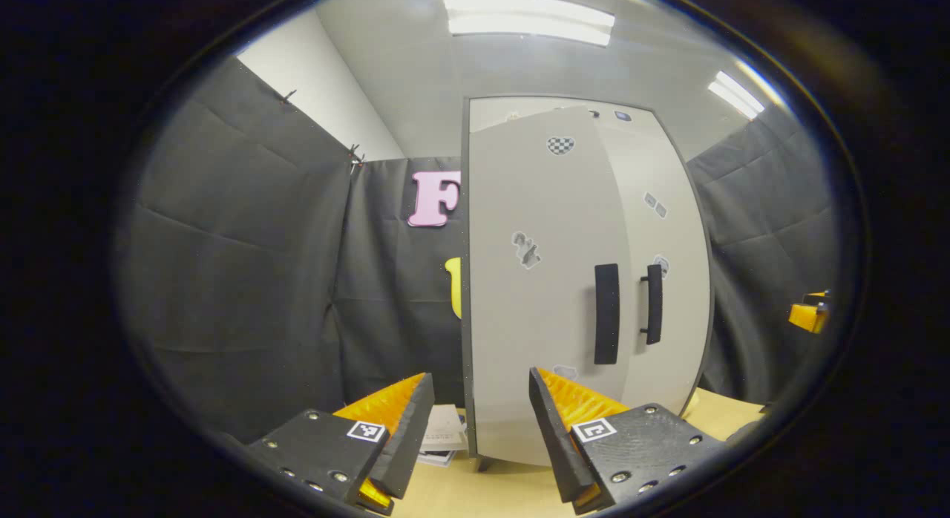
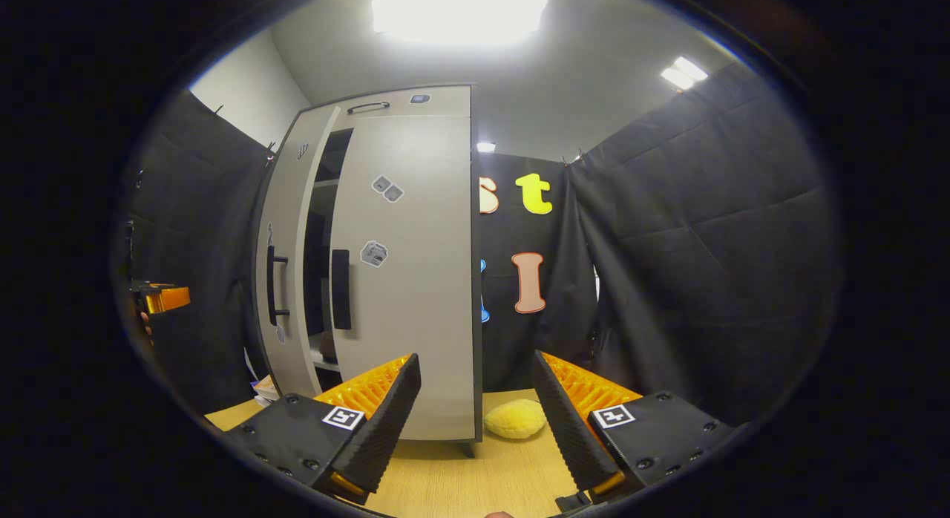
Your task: Grab one shoe with the right hand and put it into the shoe cabinet, grab the other shoe with the left hand and put it into the shoe cabinet; then close the right door with the right hand and the left door with the left hand.
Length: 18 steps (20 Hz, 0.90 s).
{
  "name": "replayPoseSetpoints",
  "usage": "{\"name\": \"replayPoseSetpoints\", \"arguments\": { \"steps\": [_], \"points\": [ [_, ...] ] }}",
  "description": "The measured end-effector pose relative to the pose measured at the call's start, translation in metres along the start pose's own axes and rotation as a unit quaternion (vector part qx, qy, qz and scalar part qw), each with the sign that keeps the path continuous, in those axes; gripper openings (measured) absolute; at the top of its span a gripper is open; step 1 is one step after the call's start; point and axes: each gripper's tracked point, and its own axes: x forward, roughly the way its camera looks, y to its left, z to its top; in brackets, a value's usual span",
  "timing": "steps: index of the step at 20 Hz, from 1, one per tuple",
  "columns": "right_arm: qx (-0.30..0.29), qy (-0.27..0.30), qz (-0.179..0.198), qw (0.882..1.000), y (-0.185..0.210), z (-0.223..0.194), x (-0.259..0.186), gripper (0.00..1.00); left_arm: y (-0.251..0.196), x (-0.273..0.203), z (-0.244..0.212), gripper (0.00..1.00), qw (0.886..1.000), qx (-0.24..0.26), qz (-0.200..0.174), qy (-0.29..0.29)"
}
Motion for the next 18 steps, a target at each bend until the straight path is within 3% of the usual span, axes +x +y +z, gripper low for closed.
{"name": "replayPoseSetpoints", "arguments": {
  "steps": [4,5,8,9,10,15,16,18],
  "points": [
    [0.000,-0.004,0.010,1.000,0.002,0.005,-0.012,0.96,0.016,-0.021,0.003,0.75,1.000,0.013,0.011,0.002],
    [0.001,-0.008,0.012,1.000,0.002,0.008,-0.015,0.96,0.020,-0.028,0.002,0.80,1.000,0.018,0.013,0.004],
    [0.001,-0.014,0.014,1.000,0.000,0.012,-0.020,0.92,0.028,-0.044,-0.002,0.80,0.999,0.032,0.018,0.012],
    [0.000,-0.014,0.014,1.000,-0.001,0.013,-0.021,0.96,0.032,-0.049,-0.003,0.80,0.999,0.034,0.022,0.015],
    [-0.001,-0.013,0.012,1.000,-0.003,0.011,-0.022,0.92,0.035,-0.053,-0.005,0.80,0.999,0.035,0.024,0.017],
    [0.000,-0.010,0.008,1.000,-0.009,0.011,-0.028,0.96,0.050,-0.063,-0.011,0.80,0.999,0.027,0.036,0.029],
    [-0.001,-0.011,0.006,1.000,-0.010,0.012,-0.028,0.96,0.054,-0.064,-0.012,0.75,0.998,0.026,0.040,0.029],
    [-0.001,-0.014,0.005,1.000,-0.012,0.013,-0.030,0.96,0.058,-0.067,-0.010,0.76,0.998,0.026,0.045,0.027]
  ]
}}
